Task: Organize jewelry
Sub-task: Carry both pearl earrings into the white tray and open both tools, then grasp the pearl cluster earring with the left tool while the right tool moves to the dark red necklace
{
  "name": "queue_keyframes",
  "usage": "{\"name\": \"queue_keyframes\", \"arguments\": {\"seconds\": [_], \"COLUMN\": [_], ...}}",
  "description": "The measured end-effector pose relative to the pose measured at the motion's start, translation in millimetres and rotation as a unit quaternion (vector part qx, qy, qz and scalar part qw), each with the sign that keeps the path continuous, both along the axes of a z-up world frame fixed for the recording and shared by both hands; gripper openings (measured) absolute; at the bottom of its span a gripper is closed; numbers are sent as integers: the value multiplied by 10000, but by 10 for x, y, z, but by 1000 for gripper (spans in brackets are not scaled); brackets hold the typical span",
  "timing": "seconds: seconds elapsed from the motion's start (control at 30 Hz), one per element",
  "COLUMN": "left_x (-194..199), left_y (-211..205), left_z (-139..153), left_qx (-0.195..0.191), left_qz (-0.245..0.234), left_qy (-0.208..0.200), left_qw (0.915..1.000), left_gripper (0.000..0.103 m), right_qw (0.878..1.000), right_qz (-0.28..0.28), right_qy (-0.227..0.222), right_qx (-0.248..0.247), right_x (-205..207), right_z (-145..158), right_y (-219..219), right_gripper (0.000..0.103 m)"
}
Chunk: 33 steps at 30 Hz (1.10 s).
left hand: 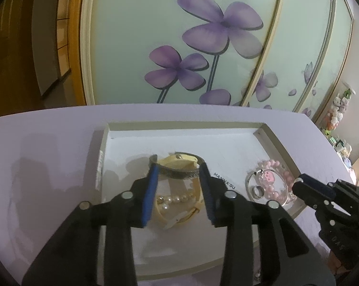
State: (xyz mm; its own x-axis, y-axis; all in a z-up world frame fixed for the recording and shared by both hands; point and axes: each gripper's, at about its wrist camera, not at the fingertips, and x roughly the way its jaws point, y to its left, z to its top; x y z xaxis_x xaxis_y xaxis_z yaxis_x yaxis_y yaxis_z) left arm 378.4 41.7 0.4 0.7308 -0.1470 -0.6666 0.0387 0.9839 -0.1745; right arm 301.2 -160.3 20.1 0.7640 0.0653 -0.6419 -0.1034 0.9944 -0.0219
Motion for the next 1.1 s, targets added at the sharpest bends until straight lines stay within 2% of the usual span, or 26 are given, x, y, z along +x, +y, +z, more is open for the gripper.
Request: {"name": "queue_keyframes", "arguments": {"seconds": [0.17,0.63,0.7,0.77,0.83,1.1], "left_x": [-20,6,5,-2,-13,-167], "left_y": [75,162,157,153,147,56], "left_z": [66,62,51,50,57,83], "left_qx": [7,5,18,28,37,68], "left_qz": [112,216,211,207,194,59], "left_qy": [-104,-94,-79,-72,-88,-128], "left_qw": [9999,9997,9997,9998,9998,9999], "left_gripper": [46,47,47,47,47,48], "right_qw": [9998,9991,9991,9992,9994,9999], "right_qz": [68,224,231,217,200,142], "right_qy": [174,340,347,323,259,95], "right_qx": [13,-79,-72,-68,-60,-15], "right_x": [119,224,218,208,162,-113], "right_z": [-80,-171,-168,-159,-128,13], "right_y": [23,138,132,124,101,-12], "right_gripper": [14,14,16,28,36,37]}}
